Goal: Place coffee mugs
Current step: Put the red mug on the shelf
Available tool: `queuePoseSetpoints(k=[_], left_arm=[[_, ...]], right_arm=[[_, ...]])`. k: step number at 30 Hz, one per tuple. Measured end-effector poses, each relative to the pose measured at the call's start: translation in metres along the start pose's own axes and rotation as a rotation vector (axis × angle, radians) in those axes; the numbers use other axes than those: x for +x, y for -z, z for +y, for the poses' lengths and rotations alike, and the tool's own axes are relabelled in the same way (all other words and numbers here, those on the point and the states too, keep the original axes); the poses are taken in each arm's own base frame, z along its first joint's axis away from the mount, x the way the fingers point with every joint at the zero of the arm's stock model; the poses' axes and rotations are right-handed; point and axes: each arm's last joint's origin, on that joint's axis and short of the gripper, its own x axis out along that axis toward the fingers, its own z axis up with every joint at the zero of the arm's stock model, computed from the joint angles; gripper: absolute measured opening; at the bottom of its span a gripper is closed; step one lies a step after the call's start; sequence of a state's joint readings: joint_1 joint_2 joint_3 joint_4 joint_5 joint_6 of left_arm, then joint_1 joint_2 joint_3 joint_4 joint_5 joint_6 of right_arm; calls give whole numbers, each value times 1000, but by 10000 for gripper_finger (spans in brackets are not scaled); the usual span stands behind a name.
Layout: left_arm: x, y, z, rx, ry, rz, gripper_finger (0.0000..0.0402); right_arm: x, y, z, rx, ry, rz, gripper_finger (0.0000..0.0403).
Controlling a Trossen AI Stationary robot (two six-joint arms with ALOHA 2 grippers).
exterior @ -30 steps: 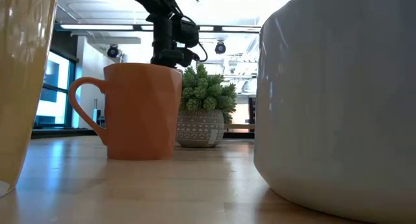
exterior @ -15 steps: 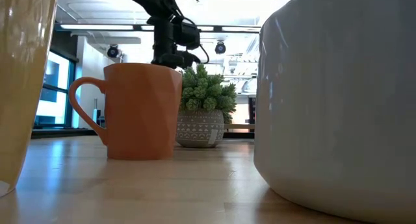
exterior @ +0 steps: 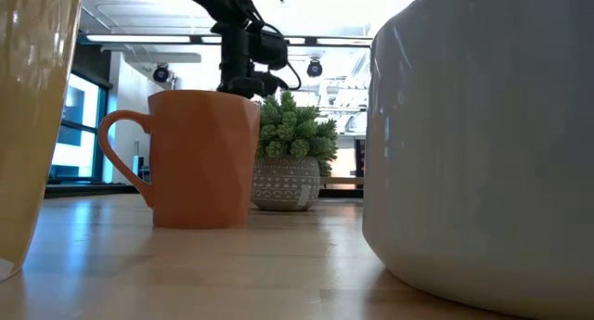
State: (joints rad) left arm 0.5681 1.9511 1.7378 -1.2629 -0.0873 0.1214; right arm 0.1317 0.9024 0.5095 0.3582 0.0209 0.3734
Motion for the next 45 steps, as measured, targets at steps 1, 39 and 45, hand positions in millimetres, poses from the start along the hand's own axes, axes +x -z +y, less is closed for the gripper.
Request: queuePoseSetpoints(k=[1,39,45], left_arm=[[0,0,0,-1,0,0,4],[1,-4,-7,-22,-29,-33,4],[5,-6,-9,-17,-28,-27,4]], right_arm=[[0,0,0,0,-4,-1,0],[0,-1,1,-15,-22,-6,0],[0,-1,1,-16,-22,-6,0]])
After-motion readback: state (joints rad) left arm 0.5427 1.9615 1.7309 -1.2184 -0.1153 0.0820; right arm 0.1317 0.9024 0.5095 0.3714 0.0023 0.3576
